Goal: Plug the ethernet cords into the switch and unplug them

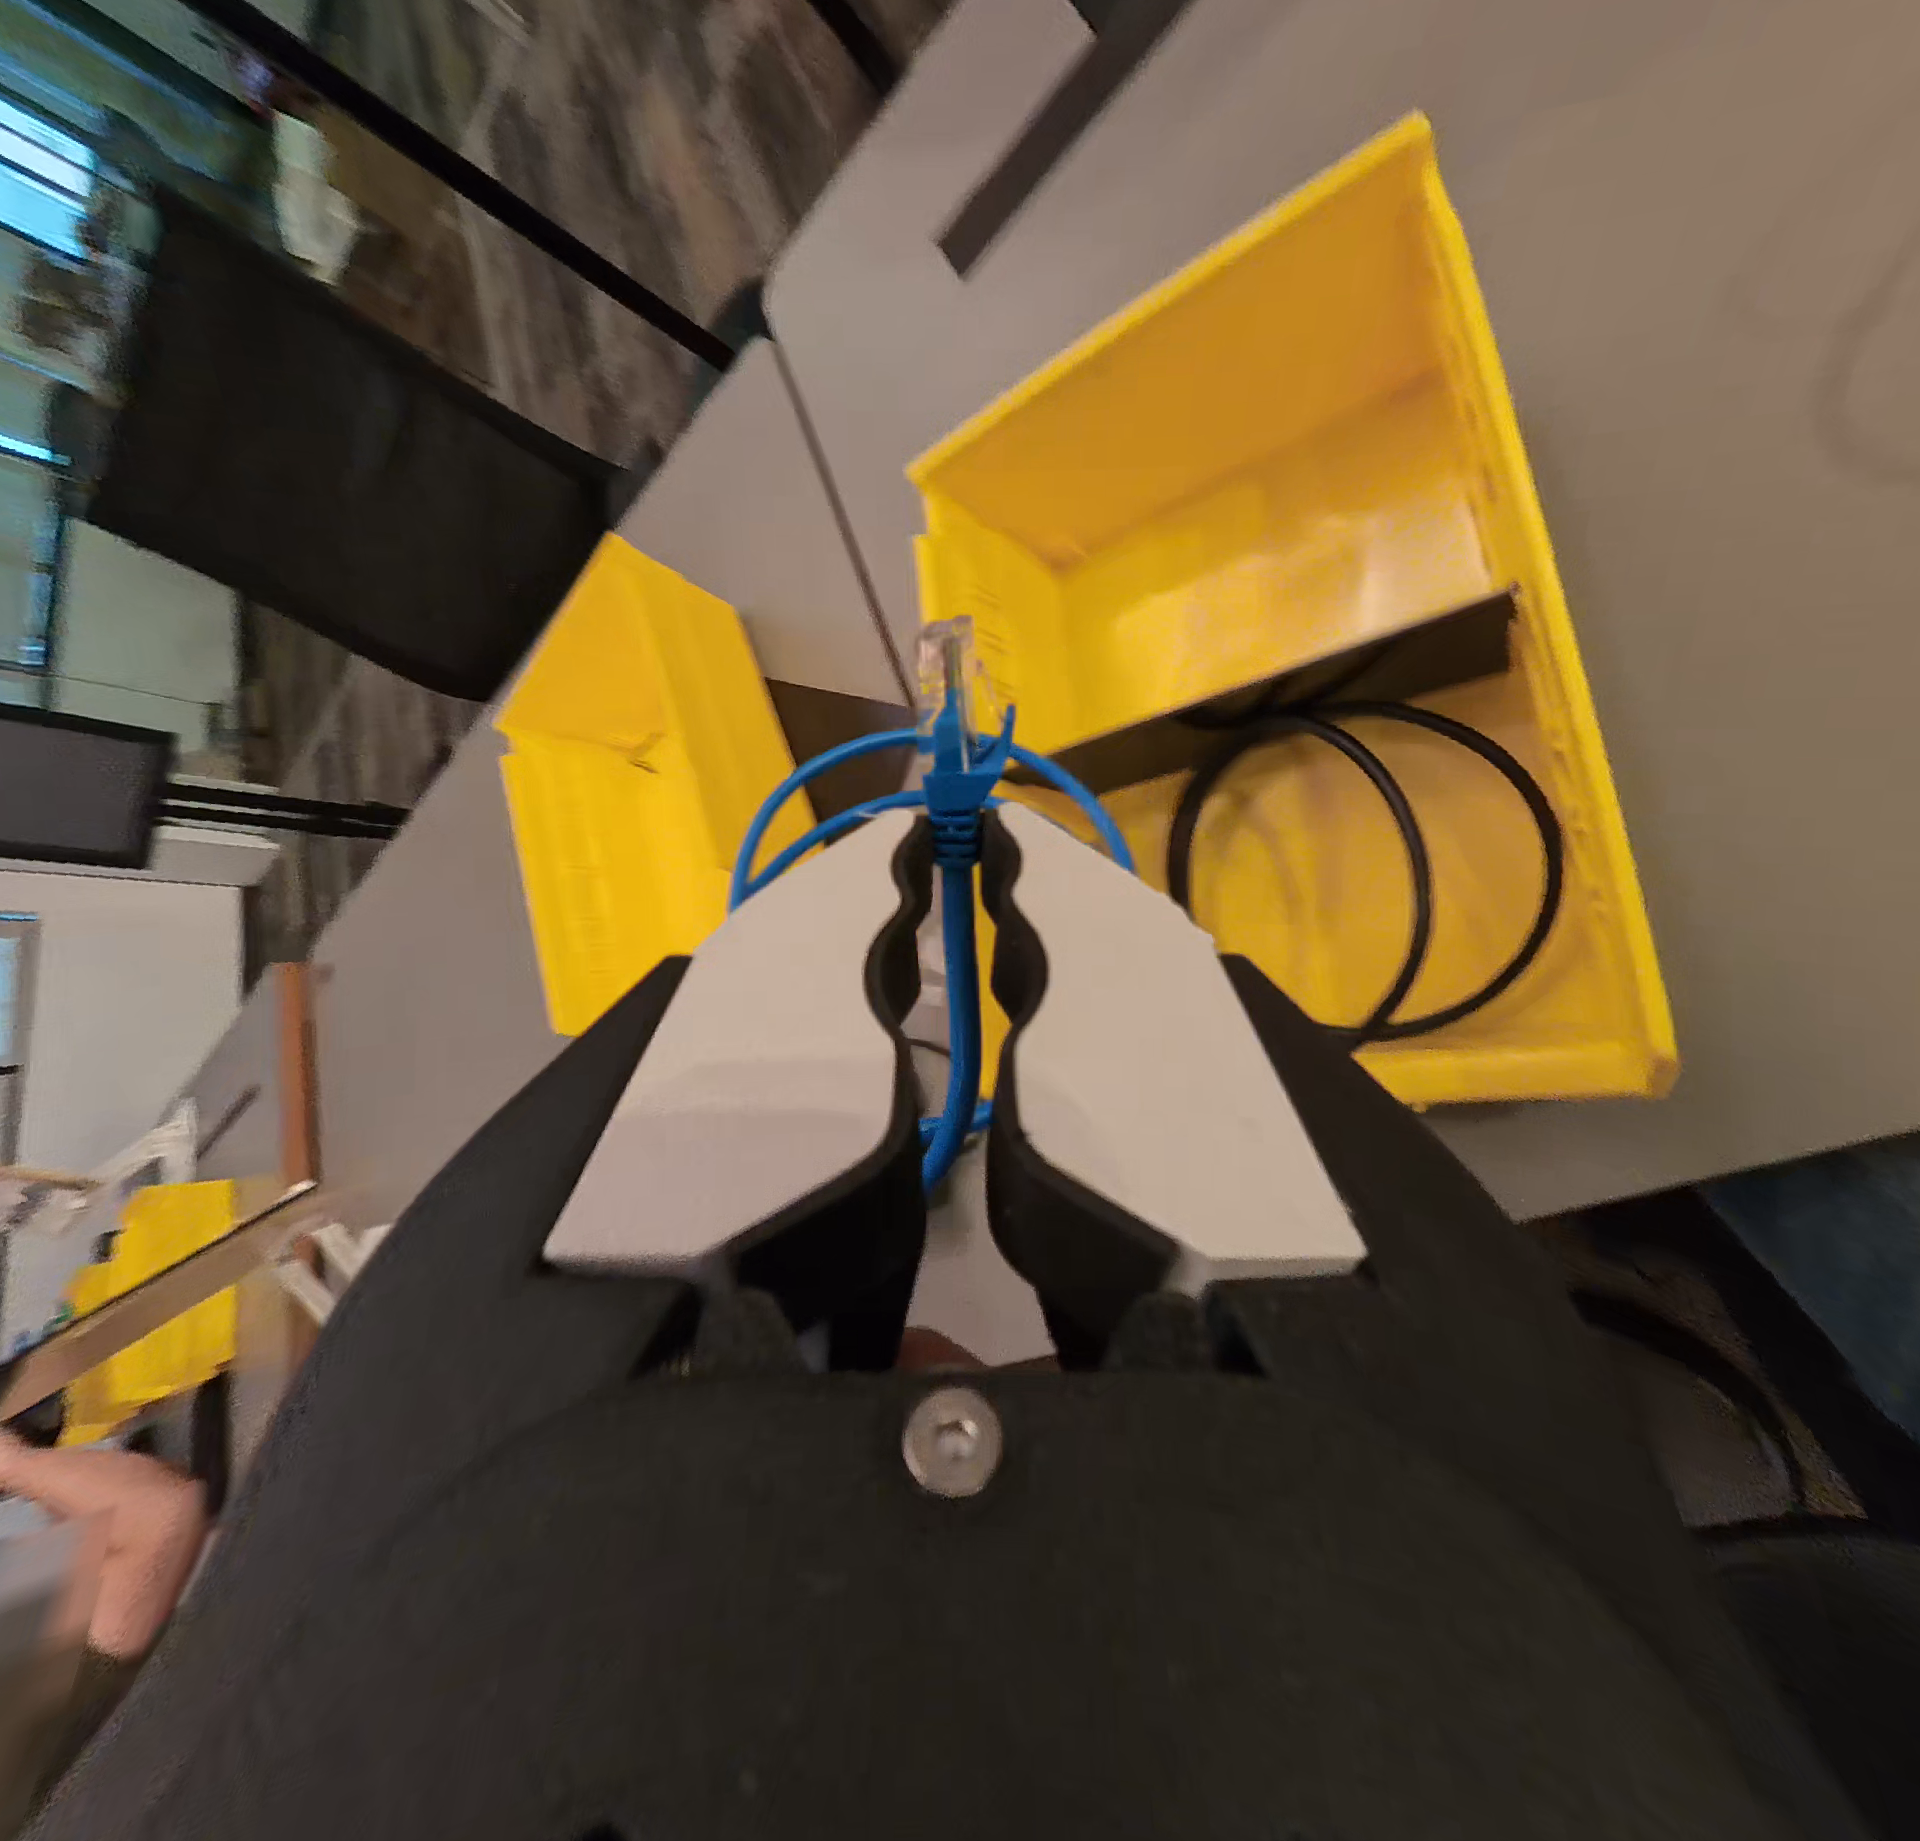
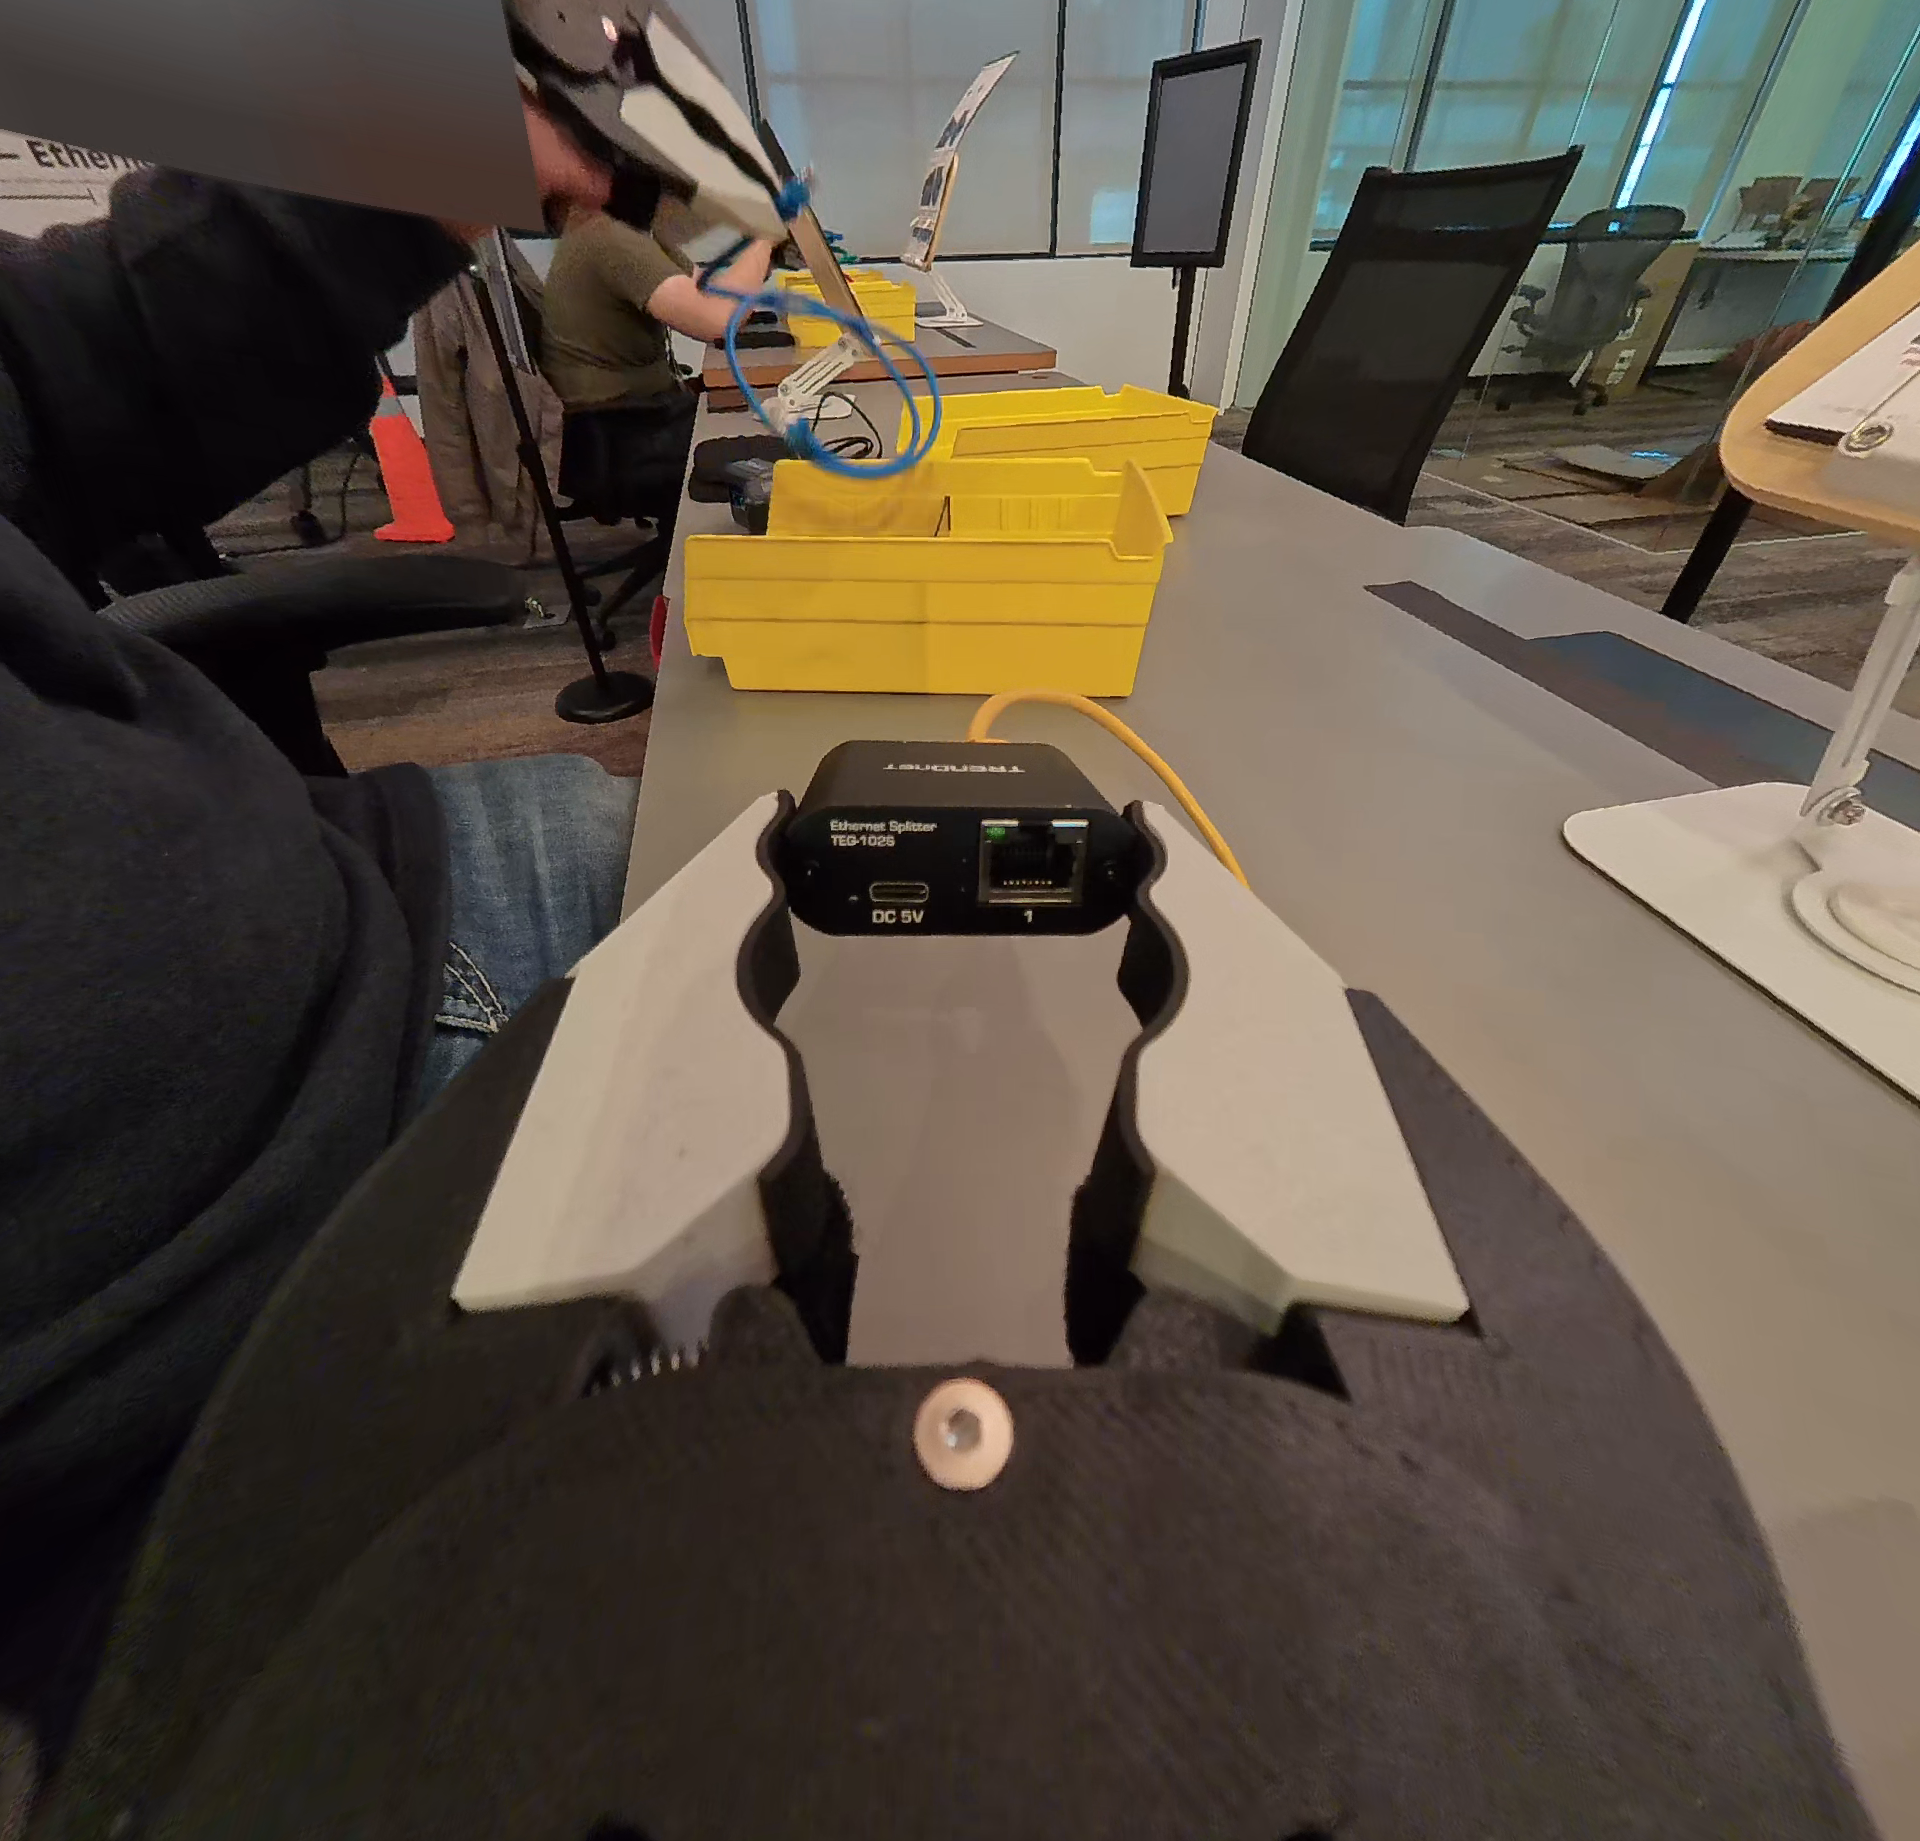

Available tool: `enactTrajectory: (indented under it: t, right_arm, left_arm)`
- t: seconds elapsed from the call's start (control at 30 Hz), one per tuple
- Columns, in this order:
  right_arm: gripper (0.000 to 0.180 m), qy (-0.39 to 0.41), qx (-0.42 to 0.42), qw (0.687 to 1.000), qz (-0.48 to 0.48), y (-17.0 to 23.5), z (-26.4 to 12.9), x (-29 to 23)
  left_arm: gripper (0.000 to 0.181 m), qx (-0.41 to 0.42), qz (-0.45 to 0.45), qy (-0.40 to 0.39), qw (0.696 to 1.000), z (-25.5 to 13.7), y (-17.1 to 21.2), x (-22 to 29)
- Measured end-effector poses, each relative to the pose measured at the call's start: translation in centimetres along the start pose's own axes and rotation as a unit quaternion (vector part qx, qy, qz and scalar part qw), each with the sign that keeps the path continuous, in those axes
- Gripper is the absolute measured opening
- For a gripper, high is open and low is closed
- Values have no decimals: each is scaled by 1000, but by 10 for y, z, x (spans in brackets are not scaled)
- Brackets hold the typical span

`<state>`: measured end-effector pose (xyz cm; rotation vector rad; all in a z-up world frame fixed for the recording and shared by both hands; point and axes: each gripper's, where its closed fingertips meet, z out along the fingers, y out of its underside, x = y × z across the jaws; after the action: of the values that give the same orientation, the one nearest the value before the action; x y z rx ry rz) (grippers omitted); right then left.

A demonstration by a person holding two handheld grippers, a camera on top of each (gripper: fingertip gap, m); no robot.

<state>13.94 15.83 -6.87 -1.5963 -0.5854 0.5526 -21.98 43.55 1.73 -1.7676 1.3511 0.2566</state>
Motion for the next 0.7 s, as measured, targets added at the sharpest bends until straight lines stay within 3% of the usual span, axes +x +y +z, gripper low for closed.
enactTrajectory:
  t: [0.17, 0.27, 0.4, 0.53, 0.7]
  right_arm:
    - [61, 2, 3, 1000, -2, -1, -1, 0]
    - [61, 8, 6, 1000, -2, -2, -3, 1]
    - [61, 27, 15, 1000, 1, -4, -9, 7]
    - [61, 47, 26, 999, 4, -8, -15, 13]
    - [61, 77, 37, 996, 12, -7, -25, 20]
  left_arm:
    - [9, 43, 29, -69, 996, -43, -49, -40]
    - [8, 83, 49, -61, 993, -67, -87, -37]
    - [8, 158, 87, 58, 982, -93, -149, 25]
    - [9, 196, 127, 200, 952, -93, -191, 118]
    - [9, 149, 152, 368, 905, -44, -187, 232]
